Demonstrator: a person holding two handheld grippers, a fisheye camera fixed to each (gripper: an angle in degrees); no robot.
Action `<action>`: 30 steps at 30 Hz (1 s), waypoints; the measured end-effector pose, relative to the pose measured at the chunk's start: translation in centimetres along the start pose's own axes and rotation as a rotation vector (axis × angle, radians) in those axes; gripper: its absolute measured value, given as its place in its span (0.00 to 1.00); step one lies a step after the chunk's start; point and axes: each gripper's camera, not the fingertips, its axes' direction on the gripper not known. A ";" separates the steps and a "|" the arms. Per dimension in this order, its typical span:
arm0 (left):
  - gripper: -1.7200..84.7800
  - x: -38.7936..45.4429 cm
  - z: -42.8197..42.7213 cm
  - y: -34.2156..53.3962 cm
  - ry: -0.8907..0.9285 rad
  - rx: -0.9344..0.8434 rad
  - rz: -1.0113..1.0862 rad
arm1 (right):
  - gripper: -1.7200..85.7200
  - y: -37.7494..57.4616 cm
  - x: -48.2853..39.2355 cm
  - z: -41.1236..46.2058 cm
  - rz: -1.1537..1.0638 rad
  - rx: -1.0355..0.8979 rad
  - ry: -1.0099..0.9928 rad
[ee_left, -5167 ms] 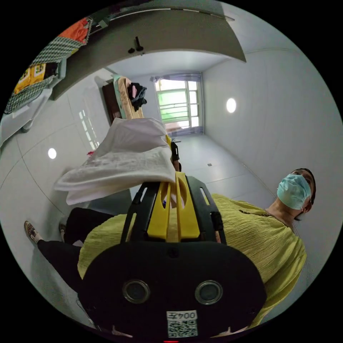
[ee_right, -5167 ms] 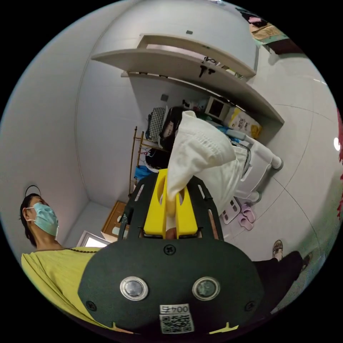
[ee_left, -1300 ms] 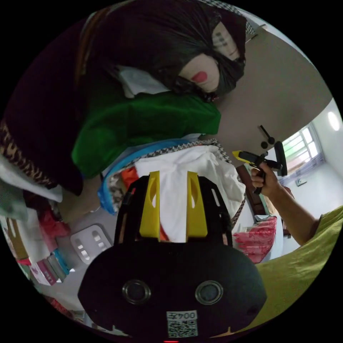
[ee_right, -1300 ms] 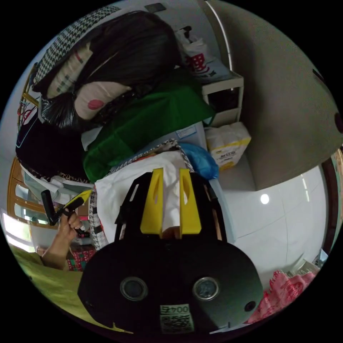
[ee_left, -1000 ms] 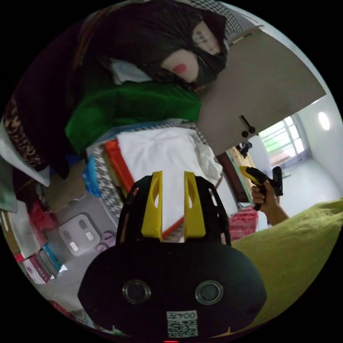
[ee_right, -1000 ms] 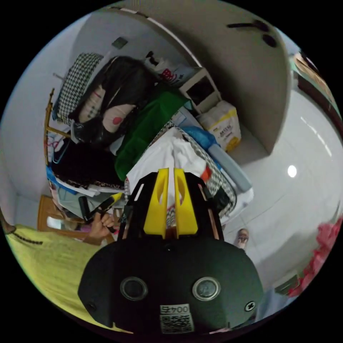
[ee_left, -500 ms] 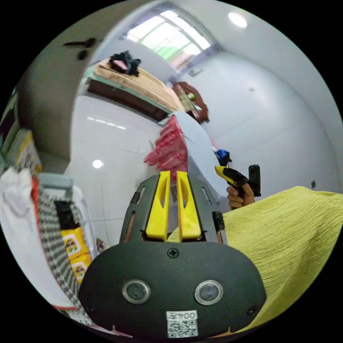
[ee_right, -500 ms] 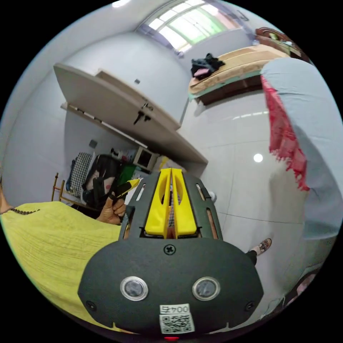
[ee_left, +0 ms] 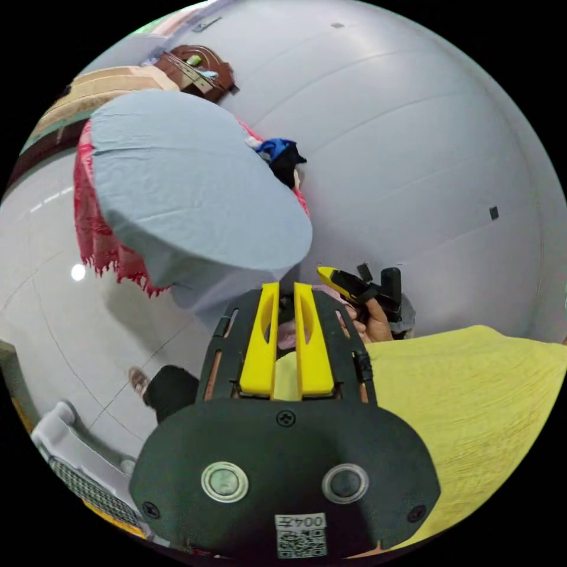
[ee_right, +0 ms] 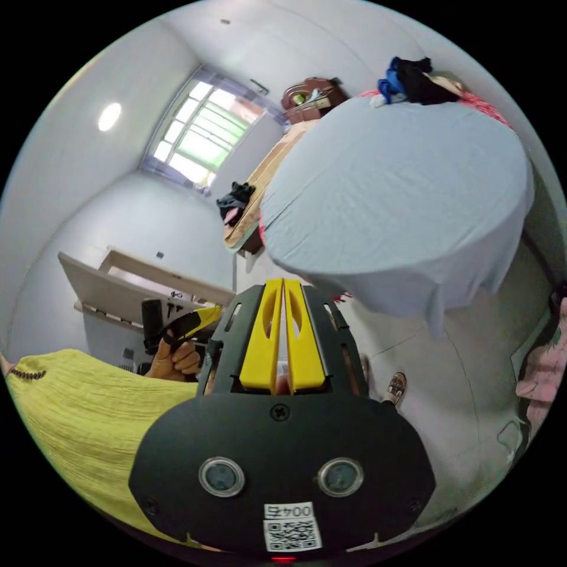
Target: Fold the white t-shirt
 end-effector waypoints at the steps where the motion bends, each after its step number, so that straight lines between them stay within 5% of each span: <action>1: 0.05 -0.5 1.2 -0.8 -0.001 -0.016 0.001 | 0.01 -2.0 2.0 -2.1 0.030 0.012 0.019; 24: 0.12 -26.1 41.1 -40.3 0.133 -0.187 0.050 | 0.12 -53.6 25.2 -25.1 -0.047 -0.268 0.531; 30: 0.17 -30.4 52.1 -49.5 0.278 -0.124 -0.141 | 0.13 -61.5 30.6 -30.0 -0.178 -0.356 0.614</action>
